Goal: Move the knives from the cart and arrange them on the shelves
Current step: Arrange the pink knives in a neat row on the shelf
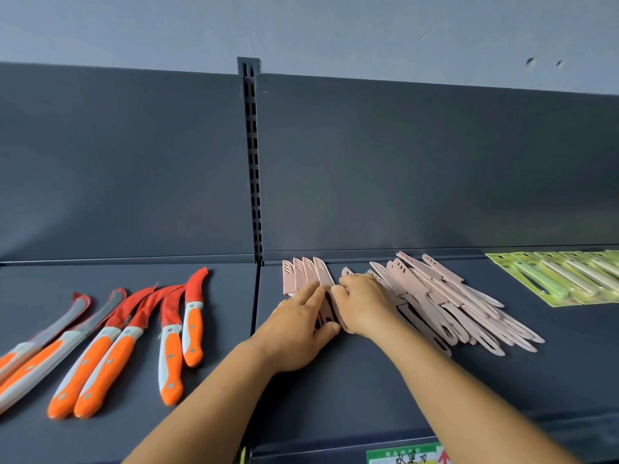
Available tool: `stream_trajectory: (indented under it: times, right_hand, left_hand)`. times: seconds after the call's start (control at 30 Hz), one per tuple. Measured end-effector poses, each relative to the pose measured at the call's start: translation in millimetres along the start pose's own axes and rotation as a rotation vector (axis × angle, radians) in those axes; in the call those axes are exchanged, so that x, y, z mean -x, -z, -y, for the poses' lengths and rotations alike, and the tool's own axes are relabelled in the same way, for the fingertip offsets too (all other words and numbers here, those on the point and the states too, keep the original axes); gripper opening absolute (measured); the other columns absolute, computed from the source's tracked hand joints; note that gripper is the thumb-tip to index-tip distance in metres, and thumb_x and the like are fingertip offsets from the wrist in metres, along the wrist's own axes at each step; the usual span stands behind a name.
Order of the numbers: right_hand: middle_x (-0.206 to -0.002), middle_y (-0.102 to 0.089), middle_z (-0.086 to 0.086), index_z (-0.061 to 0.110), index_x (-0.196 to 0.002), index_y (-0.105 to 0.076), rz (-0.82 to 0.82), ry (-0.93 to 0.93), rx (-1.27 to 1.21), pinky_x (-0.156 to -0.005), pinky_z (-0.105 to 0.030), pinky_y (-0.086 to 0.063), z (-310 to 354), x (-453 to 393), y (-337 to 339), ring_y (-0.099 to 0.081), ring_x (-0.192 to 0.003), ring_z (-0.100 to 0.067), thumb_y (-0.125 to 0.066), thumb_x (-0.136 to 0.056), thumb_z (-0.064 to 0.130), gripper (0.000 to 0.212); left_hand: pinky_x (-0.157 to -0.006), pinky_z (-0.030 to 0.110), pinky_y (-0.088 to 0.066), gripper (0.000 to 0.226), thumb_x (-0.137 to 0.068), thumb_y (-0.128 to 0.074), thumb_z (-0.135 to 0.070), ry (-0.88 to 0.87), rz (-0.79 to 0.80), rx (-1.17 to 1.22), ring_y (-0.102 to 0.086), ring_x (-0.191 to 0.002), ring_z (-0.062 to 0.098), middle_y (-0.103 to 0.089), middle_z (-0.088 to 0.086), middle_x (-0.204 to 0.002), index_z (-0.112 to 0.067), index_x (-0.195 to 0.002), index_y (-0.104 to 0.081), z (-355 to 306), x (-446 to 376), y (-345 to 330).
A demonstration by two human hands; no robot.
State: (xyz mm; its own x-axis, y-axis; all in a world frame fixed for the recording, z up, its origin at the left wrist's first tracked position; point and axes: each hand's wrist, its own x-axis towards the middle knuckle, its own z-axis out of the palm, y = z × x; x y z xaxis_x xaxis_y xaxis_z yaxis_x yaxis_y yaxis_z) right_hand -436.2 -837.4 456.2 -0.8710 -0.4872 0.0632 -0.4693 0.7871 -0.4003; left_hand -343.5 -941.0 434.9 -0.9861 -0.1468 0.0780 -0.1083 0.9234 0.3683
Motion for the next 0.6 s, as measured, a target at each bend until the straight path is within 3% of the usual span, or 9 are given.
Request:
stream_trajectory:
  times: [0.07, 0.13, 0.33, 0.43, 0.5, 0.6]
  right_hand:
    - [-0.132, -0.052, -0.01, 0.022, -0.12, -0.057, -0.004, 0.021, 0.049, -0.099, -0.033, -0.039, -11.9, 9.5, 12.8, -0.043, -0.126, -0.029, -0.04, -0.096, 0.029, 0.031]
    - [-0.138, -0.045, -0.008, 0.027, -0.134, -0.049, 0.03, 0.005, 0.168, -0.101, -0.033, -0.038, -24.0, 22.2, 24.5, -0.042, -0.126, -0.029, -0.044, -0.095, 0.026, 0.039]
    - [-0.125, -0.05, -0.008, 0.014, -0.122, -0.055, 0.021, 0.001, 0.339, -0.074, -0.028, -0.038, -32.2, 36.7, 30.4, -0.053, -0.111, -0.026, -0.045, -0.094, 0.009, 0.03]
    - [-0.119, -0.056, -0.009, 0.012, -0.12, -0.054, -0.023, 0.022, 0.405, -0.074, -0.03, -0.041, -25.6, 33.9, 29.4, -0.057, -0.107, -0.028, -0.046, -0.093, 0.005, 0.03]
    - [-0.113, -0.059, -0.008, 0.014, -0.118, -0.054, -0.052, -0.005, 0.332, -0.073, -0.031, -0.043, -22.9, 28.2, 27.9, -0.06, -0.1, -0.029, -0.047, -0.094, 0.007, 0.026]
    - [-0.097, -0.063, -0.01, 0.012, -0.092, -0.057, -0.097, -0.068, 0.039, -0.065, -0.029, -0.039, -17.7, 14.9, 25.9, -0.052, -0.081, -0.029, -0.049, -0.089, 0.008, 0.01]
  left_hand:
    - [-0.116, 0.029, -0.014, 0.067, -0.097, -0.041, -0.048, -0.039, -0.019, -0.043, -0.016, -0.145, 0.021, -0.008, -0.003, -0.16, -0.021, -0.153, -0.015, -5.5, -1.4, 2.8]
    - [-0.117, 0.03, -0.01, 0.066, -0.097, -0.039, -0.049, -0.088, -0.011, -0.086, -0.011, -0.146, 0.017, -0.011, -0.002, -0.16, -0.02, -0.152, -0.018, -12.8, -5.8, 3.2]
    - [-0.116, 0.029, -0.013, 0.062, -0.098, -0.038, -0.049, -0.071, 0.032, -0.156, -0.018, -0.144, 0.017, -0.02, 0.0, -0.158, -0.016, -0.149, -0.028, -22.1, -13.4, -3.9]
    - [-0.116, 0.028, -0.015, 0.062, -0.098, -0.039, -0.049, -0.058, 0.026, -0.129, -0.02, -0.143, 0.019, -0.019, -0.002, -0.158, -0.017, -0.15, -0.027, -21.4, -12.0, -5.3]
    - [-0.116, 0.028, -0.016, 0.063, -0.097, -0.04, -0.048, -0.052, 0.024, -0.111, -0.02, -0.143, 0.02, -0.017, -0.003, -0.158, -0.017, -0.15, -0.026, -20.3, -11.0, -6.3]
    - [-0.117, 0.028, -0.016, 0.065, -0.097, -0.041, -0.048, -0.045, 0.028, -0.079, -0.018, -0.144, 0.019, -0.017, -0.002, -0.159, -0.015, -0.15, -0.024, -19.0, -11.0, -7.6]
